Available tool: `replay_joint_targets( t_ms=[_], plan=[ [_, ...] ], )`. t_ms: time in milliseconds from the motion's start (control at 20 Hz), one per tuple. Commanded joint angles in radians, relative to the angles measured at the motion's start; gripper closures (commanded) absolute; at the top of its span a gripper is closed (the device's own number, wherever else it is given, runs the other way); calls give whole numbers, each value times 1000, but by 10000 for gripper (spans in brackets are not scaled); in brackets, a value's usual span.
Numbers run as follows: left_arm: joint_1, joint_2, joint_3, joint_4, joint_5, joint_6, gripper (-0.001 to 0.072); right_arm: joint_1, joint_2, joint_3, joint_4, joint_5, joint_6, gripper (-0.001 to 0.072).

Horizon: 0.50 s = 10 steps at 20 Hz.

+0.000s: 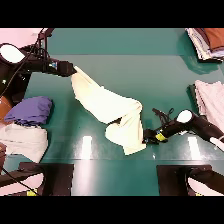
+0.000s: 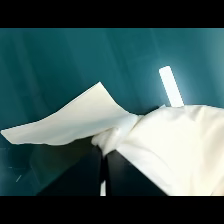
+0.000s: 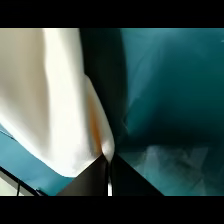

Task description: Fold the shirts.

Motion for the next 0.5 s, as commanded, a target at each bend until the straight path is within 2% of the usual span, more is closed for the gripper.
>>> replay_joint_targets(
  t_ms=[0,250,450],
  plan=[
    [4,3,21,5,-26,-4,685,13,-37,87,-100,3,-11,700],
    [3,119,204,87,-31,-19,685,-175,163,339,-372,99,80,700],
    [3,257,382,102,-28,-19,685,-375,337,583,-383,94,59,700]
  ],
)
